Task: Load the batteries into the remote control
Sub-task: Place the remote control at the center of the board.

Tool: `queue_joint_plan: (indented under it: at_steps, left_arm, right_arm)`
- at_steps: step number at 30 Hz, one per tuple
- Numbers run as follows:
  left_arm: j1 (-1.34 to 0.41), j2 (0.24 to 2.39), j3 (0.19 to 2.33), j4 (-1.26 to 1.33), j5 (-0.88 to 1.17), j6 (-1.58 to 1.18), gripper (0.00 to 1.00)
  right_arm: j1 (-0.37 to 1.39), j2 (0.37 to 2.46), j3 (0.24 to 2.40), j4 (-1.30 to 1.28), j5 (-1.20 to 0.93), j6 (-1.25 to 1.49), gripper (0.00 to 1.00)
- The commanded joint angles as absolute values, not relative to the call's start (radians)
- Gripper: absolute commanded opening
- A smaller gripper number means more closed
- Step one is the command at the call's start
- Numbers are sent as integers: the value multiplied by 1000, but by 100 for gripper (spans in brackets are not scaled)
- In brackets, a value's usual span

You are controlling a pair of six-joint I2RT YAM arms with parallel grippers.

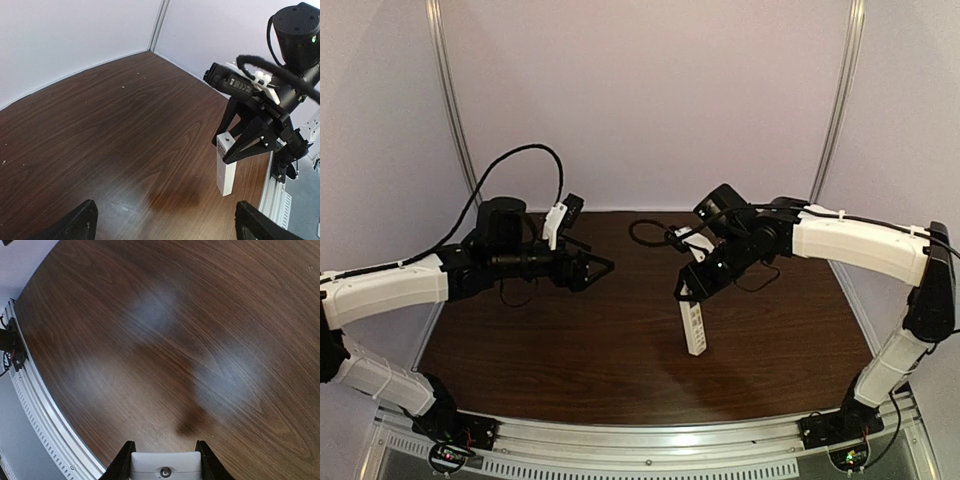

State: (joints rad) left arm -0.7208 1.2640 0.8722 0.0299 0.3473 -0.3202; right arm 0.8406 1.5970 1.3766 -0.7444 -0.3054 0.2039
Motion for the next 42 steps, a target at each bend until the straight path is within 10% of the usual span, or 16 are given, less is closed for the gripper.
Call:
queue_joint_plan:
  at_steps: [1,25,42]
  left_arm:
    - [-712,1264,857,9,266,-314,98]
    - [-693,1320,837,5,174,-341,97]
    - [-692,1383,883,-85,120,-347,97]
  right_arm:
    - [848,1692,1445,-905,-212,166,0]
    - [855,2049,1547,-889,-161,156,3]
    - [866,2138,1557,-846,-169,183,29]
